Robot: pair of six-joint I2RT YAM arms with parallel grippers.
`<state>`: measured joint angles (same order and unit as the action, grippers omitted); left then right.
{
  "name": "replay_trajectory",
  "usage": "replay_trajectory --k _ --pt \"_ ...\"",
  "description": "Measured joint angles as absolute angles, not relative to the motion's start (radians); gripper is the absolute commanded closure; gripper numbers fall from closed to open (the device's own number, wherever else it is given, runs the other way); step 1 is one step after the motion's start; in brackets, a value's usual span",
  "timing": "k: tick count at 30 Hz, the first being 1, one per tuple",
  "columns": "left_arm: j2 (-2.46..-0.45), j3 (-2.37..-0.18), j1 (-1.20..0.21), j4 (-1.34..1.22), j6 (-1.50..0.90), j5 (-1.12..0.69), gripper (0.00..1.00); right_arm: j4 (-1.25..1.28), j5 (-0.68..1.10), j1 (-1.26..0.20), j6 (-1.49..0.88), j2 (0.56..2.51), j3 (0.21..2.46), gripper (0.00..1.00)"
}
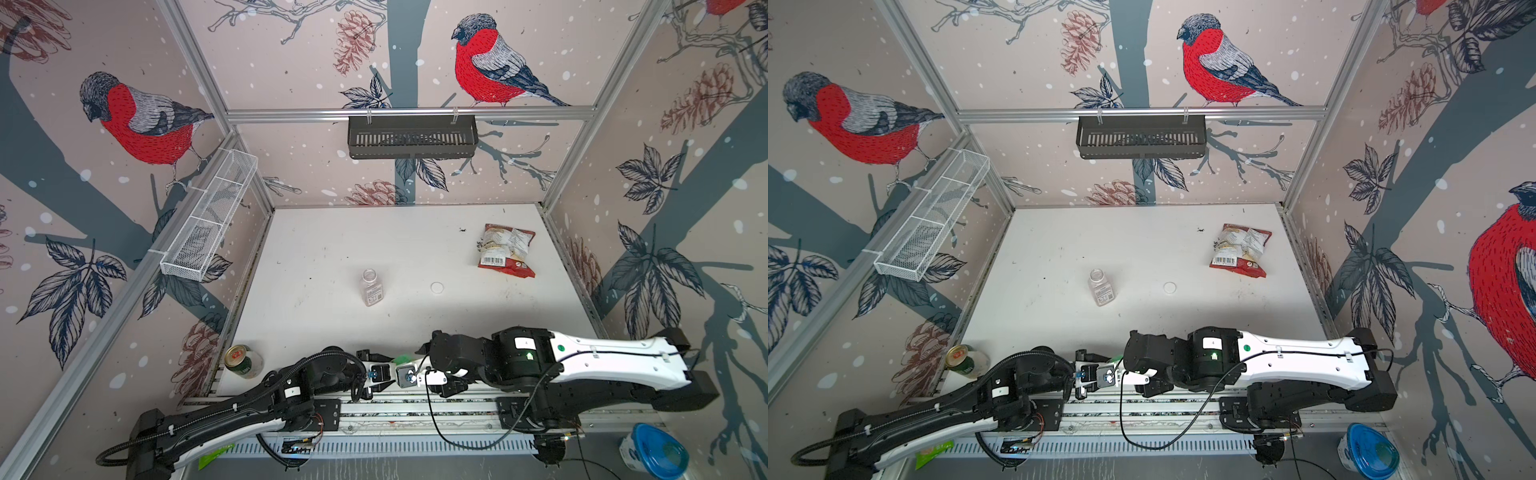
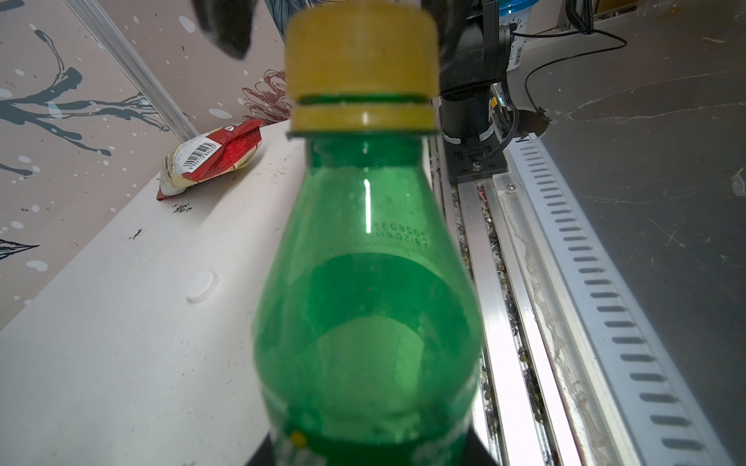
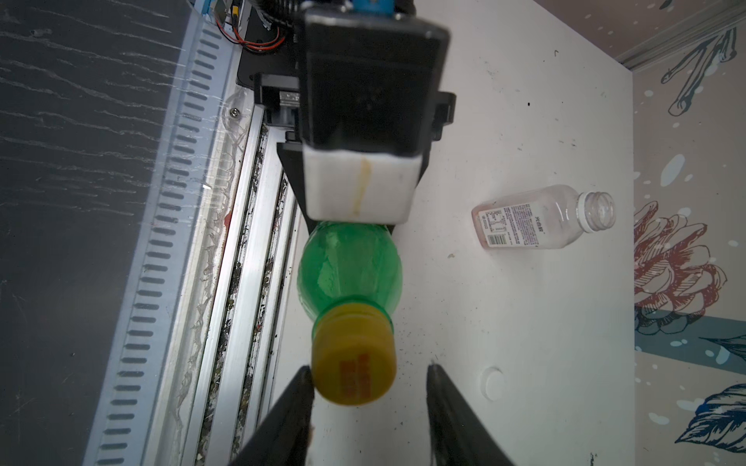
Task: Screw on the bottle caps
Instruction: Screw the bottle cap onto the plastic bottle.
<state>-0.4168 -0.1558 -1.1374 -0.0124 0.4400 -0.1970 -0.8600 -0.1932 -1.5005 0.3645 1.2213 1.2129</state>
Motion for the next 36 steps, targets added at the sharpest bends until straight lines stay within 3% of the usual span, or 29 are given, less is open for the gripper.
replay_trajectory --k 9,17,25,36 --pt "-0.415 -0.156 -1.138 -0.015 0.44 -0.196 0.95 -0.848 -0.179 -1.501 0.374 1.24 1.21 0.7" --pt "-0.416 -0.156 -1.137 0.03 0.424 -0.181 0.95 -0.812 -0.152 -1.469 0.297 1.238 1.168 0.98" --pt "-0.416 -0.155 -1.134 0.05 0.375 -0.13 0.94 -0.773 0.004 -1.332 -0.008 1.254 1.158 1.0" --pt "-0.419 -0.155 -1.133 0.112 0.369 -0.11 0.95 -0.783 0.134 -1.259 -0.498 1.322 1.167 1.0"
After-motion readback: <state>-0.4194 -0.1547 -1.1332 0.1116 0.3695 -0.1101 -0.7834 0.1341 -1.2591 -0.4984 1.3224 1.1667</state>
